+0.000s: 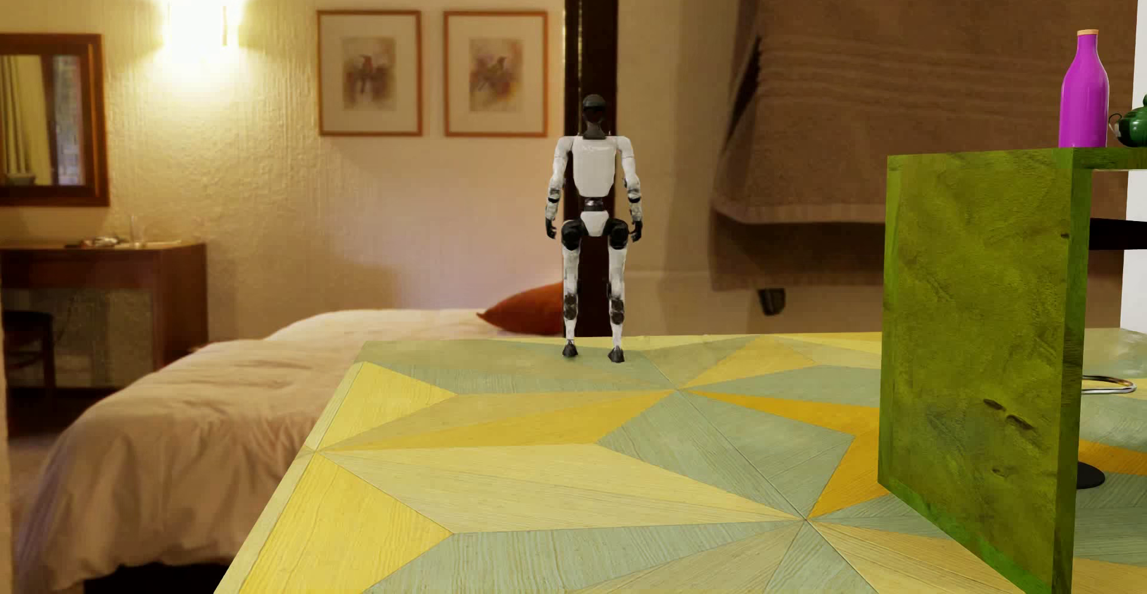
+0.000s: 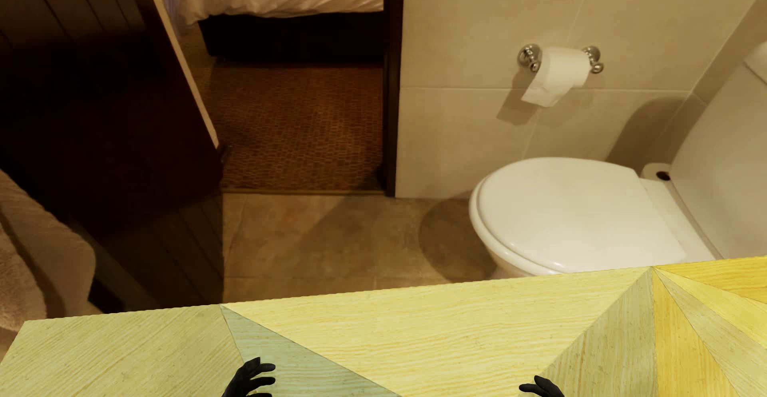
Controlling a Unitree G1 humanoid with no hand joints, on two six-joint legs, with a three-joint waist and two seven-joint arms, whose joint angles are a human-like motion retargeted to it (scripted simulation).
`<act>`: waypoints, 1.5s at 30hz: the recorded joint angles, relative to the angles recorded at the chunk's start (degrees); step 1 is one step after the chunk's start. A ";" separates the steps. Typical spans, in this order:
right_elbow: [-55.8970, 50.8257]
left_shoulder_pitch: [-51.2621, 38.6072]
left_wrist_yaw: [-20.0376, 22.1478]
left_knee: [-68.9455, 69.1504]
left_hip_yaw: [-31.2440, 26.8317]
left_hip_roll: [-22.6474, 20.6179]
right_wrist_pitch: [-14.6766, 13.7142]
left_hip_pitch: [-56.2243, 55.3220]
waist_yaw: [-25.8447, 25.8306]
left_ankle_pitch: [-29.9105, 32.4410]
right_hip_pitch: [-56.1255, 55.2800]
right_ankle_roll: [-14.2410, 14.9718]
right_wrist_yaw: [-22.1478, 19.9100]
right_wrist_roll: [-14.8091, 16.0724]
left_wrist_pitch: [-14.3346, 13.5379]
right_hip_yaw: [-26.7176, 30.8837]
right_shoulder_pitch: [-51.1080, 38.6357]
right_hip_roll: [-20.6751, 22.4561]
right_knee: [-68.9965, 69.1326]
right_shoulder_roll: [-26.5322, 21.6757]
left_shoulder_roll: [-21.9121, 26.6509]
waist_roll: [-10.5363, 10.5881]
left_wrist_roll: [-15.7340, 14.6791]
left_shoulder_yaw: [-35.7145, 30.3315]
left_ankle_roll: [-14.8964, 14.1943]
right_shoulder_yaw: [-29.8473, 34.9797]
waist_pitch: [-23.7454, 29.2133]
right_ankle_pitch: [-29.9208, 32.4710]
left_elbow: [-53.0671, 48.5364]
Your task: Rotate 180
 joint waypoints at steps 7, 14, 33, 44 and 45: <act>3.07 -2.36 -1.29 3.55 2.69 1.54 7.12 -1.81 -7.92 -2.06 -3.25 -3.41 -10.85 -2.55 2.16 5.29 0.38 1.85 8.57 0.95 -2.11 -2.54 3.48 -3.50 4.64 -0.42 3.46 -6.08 6.18; 4.54 -5.03 -2.15 5.72 6.17 4.87 4.47 -0.52 -6.94 -1.02 -3.24 -3.51 -9.07 -1.93 0.26 0.78 -0.77 -2.56 11.85 1.11 -1.58 -3.26 0.14 -7.12 -5.34 -1.77 4.11 -10.35 1.92; 1.61 -4.80 -1.10 -2.72 6.46 7.16 5.07 5.25 -7.97 -6.93 -4.77 3.10 -10.09 0.08 2.86 -2.72 -1.01 -7.27 12.70 2.40 -0.16 -4.02 2.21 -6.34 -9.81 -2.46 3.59 -10.29 2.78; 1.55 -5.82 -0.56 -6.15 5.85 7.22 6.01 2.38 -8.02 -4.52 -2.93 -0.54 -4.12 -0.52 2.07 1.41 -0.11 -5.91 12.31 1.51 -1.43 -3.51 1.71 -5.46 -10.49 -1.62 2.15 -11.36 1.33; 2.35 -7.16 -0.10 -3.67 4.67 7.45 5.09 2.22 -8.96 -4.60 -2.35 -0.13 -4.54 -0.34 1.04 2.35 0.93 -5.01 12.25 0.40 -1.79 -3.56 1.83 -5.19 -9.56 -1.83 2.92 -11.44 1.56</act>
